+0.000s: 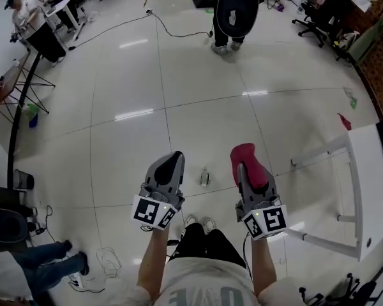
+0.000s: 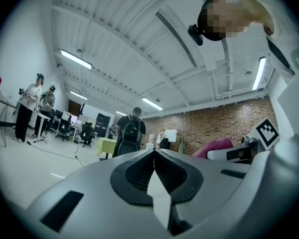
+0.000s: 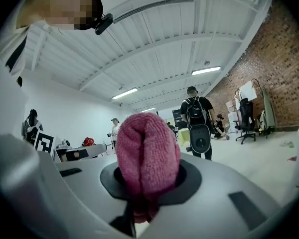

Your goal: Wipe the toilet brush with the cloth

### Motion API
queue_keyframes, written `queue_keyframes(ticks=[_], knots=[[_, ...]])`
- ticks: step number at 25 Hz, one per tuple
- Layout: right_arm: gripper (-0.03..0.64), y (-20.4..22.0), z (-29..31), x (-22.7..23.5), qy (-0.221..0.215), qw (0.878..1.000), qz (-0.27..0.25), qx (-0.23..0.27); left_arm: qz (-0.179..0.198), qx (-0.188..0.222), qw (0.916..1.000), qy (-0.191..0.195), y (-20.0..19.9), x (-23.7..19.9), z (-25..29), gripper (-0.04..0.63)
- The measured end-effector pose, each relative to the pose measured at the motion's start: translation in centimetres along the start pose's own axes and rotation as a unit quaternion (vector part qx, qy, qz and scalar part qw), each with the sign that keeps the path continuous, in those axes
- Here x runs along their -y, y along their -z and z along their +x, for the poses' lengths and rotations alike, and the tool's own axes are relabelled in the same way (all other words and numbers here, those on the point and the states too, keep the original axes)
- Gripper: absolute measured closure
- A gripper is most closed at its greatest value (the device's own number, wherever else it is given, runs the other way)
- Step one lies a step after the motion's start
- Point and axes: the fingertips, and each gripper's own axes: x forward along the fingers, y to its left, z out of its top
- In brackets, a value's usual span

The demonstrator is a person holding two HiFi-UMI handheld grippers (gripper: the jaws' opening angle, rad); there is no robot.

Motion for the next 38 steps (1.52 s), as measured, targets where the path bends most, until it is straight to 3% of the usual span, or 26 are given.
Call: queue_keyframes(ticks=[4,11,16,21,27,33,38], knots=[[0.548,10.7,1.9,2.3,-0.017,1.000,-0.019,0.011,0.004,0.015,0.9999,-0.003,11.4,-2.9,0.3,0.591],[0.548,39.9,4.4,9.5,-0.012,0.999,-0.043,0.016,0.011,0.011,0.9999,0.002,41.3,-9.0,-0.8,0.591],[0.548,54.4,4.7,13.7,-0.002,0.998,-0.051,0.021,0.004,0.014,0.9998,0.014,56.3,-11.8,-2.0,0.591],[0.548,61.6,4.7,15.9,-0.001,0.999,-0.045,0.027,-0.004,0.016,0.9994,0.032,64.4,-11.9,-2.9,0.591],[0.548,67.1,5.2,16.0,-0.009,0.998,-0.062,0.011,0.009,0.004,0.9995,0.030,68.9,-12.8,-4.0,0.591],[0.548,74.5,5.5,17.5,-0.008,0.998,-0.066,-0.016,0.005,-0.037,0.9978,0.054,76.2,-12.4,-4.6,0.591],[0.548,80.2,5.9,18.2,-0.026,0.996,-0.065,-0.049,-0.007,-0.094,0.9914,0.091,82.6,-10.1,-5.1,0.588]])
